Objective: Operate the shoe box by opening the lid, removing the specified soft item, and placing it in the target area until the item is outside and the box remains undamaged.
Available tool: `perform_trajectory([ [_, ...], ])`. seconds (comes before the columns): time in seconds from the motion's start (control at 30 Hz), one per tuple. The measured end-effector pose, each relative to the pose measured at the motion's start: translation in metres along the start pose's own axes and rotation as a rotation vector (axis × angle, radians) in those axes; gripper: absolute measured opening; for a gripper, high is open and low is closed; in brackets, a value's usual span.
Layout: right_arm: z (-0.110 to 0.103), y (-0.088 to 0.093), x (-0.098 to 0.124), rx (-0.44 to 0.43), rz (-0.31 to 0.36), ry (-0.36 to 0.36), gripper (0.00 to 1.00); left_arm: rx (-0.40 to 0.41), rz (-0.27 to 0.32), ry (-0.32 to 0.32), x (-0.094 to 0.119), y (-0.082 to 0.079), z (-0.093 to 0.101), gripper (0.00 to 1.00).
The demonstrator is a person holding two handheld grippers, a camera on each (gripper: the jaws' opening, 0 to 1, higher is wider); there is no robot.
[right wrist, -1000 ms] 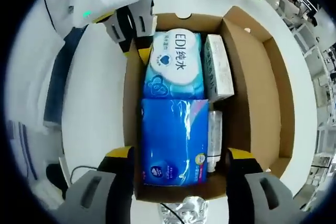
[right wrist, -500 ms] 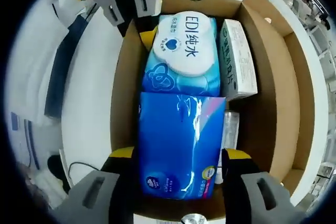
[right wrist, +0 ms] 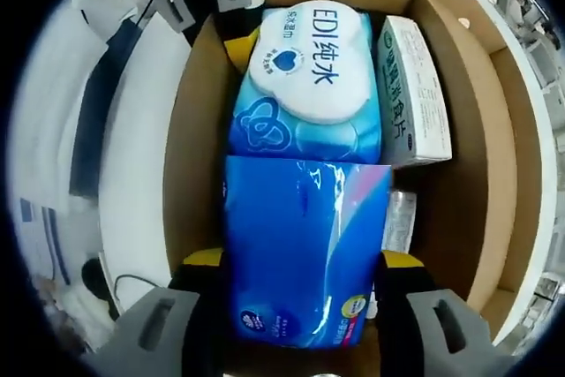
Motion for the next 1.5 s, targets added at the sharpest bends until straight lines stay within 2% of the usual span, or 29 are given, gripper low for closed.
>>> perform_trajectory([
  [0.17,0.001,-0.002,-0.006,-0.005,-0.032,0.011,0.68,-0.007,-0.005,0.002,-0.001,0.000,0.000,0.01],
  [0.4,0.006,-0.001,-0.014,-0.025,-0.035,-0.009,0.71,-0.007,-0.009,0.001,-0.001,0.000,0.000,0.01],
  [0.9,0.005,-0.005,-0.016,-0.030,-0.062,0.002,0.71,-0.011,-0.027,-0.003,-0.002,-0.001,0.001,0.01],
  [1.5,0.004,-0.001,-0.009,-0.017,-0.030,0.010,0.67,-0.006,-0.022,-0.004,-0.003,-0.001,0.001,0.01],
])
Point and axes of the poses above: the point that each gripper's makers call its tool centre point, and the gripper's own axes: x roughly backward along the fingers, z roughly to its right, y roughly out of its underside, the point moved 10 cm from there along x, roughly backward along the fingers, and after that the axes turned 1 degree about z, right-handed, at the moved point
